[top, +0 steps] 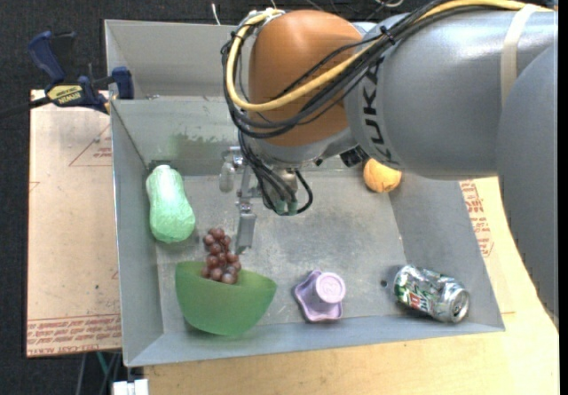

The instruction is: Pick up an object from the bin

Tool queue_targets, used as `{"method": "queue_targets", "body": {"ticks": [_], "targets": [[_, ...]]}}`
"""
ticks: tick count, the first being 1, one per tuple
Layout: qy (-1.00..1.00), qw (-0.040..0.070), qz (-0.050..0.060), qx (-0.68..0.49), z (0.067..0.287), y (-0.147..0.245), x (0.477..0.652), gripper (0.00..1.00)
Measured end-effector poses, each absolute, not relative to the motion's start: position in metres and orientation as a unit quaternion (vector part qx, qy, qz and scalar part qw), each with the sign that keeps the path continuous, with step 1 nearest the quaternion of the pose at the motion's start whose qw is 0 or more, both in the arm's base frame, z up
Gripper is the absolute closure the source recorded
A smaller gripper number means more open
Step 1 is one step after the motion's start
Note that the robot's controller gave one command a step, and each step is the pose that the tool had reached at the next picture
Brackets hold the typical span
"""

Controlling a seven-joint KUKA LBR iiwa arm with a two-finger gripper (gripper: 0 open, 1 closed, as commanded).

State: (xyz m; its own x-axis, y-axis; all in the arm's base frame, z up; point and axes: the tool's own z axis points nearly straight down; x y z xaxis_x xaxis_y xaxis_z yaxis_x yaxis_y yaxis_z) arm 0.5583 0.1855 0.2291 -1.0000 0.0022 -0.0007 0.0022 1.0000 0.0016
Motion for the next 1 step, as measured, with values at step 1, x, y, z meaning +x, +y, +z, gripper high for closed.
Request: {"method": "queue_targets", "body": {"ticks": [1], "targets": [[1.0,0.0,0.001,0.001,0.2291,0.1855,0.5583,0.0]]}}
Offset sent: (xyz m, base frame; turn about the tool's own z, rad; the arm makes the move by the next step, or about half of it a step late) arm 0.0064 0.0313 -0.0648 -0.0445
